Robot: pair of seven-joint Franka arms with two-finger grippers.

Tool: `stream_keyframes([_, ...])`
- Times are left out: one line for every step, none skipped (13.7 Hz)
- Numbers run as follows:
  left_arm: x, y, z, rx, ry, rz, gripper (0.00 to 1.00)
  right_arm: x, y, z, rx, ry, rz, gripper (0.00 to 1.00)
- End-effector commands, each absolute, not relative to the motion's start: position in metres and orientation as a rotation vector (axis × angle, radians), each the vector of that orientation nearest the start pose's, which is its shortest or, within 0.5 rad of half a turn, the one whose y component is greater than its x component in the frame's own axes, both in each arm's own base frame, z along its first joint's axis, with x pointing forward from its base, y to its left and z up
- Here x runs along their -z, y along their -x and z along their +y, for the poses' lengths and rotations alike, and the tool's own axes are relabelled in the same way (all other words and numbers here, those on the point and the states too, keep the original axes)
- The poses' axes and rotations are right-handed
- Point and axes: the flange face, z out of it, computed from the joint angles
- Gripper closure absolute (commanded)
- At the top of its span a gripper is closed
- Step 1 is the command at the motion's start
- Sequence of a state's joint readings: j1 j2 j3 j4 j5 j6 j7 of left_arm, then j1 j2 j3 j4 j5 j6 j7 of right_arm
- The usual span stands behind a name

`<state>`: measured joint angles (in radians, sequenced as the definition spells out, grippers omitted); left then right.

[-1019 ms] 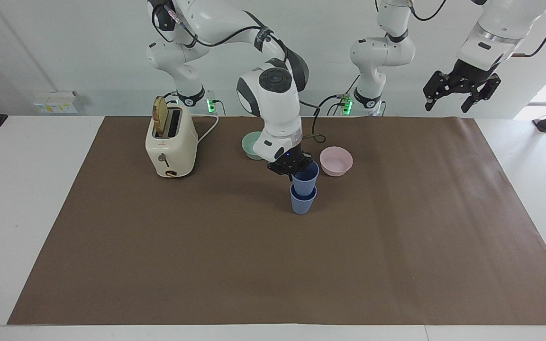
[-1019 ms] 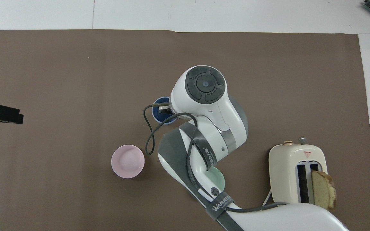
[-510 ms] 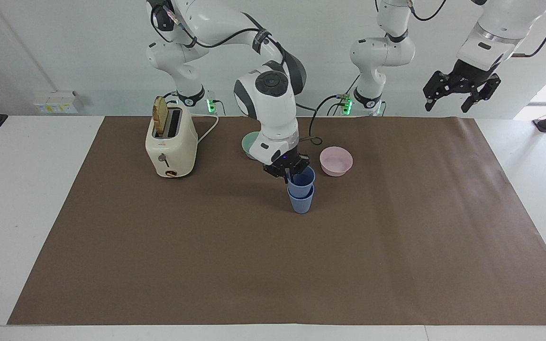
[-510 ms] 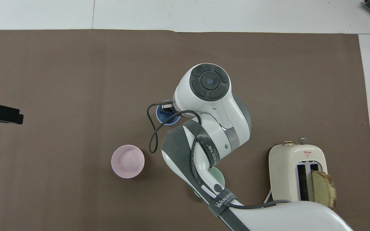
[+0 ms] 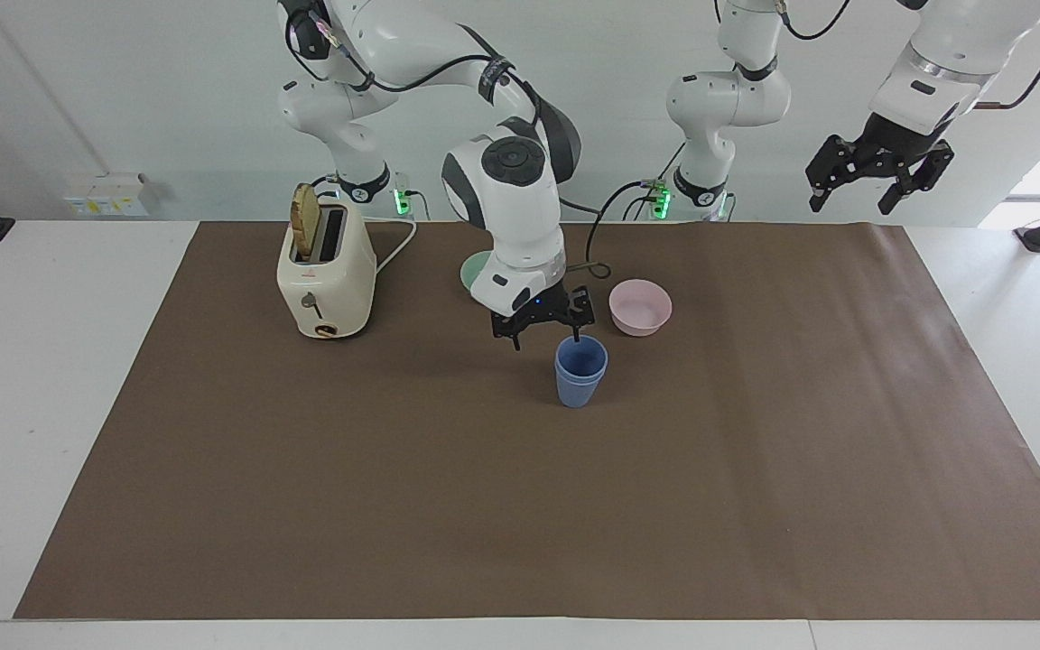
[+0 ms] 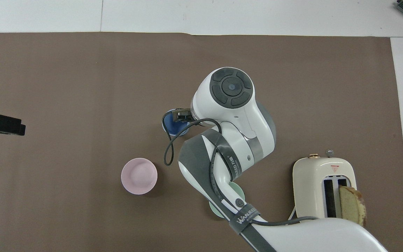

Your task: Stack blue cups with both arms

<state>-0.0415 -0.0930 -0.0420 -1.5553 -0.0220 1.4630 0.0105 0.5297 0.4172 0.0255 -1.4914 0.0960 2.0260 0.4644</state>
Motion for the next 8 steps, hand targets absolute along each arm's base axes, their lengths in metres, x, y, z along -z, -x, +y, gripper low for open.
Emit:
stream_keyframes([-0.675, -0.507, -0.044, -0.006, 3.148, 0.147, 0.0, -0.442, -0.609, 0.327, 0.095, 2.998, -0.132, 0.0])
stream_keyframes([-0.675, -0.507, -0.044, -0.005, 3.147, 0.147, 0.0, -0.446, -0.619, 0.304, 0.095, 3.002, -0.143, 0.0])
stream_keyframes([-0.675, -0.507, -0.044, -0.006, 3.148, 0.147, 0.0, -0.45, -0.625, 0.286, 0.085, 3.007, -0.173, 0.0])
stream_keyframes([-0.675, -0.507, -0.044, -0.006, 3.148, 0.147, 0.0, -0.453, -0.631, 0.267, 0.082, 3.009, -0.214, 0.0])
stream_keyframes([-0.675, -0.507, -0.044, -0.006, 3.148, 0.147, 0.0, -0.459, -0.636, 0.248, 0.08, 3.013, -0.232, 0.0])
stream_keyframes([-0.675, -0.507, -0.044, -0.006, 3.148, 0.147, 0.0, -0.465, -0.639, 0.226, 0.064, 3.021, -0.233, 0.0])
stream_keyframes([-0.675, -0.507, -0.044, -0.005, 3.147, 0.147, 0.0, -0.473, -0.641, 0.206, 0.05, 3.03, -0.239, 0.0])
stream_keyframes([-0.675, -0.507, -0.044, -0.006, 3.148, 0.147, 0.0, -0.481, -0.641, 0.186, 0.041, 3.048, -0.244, 0.0])
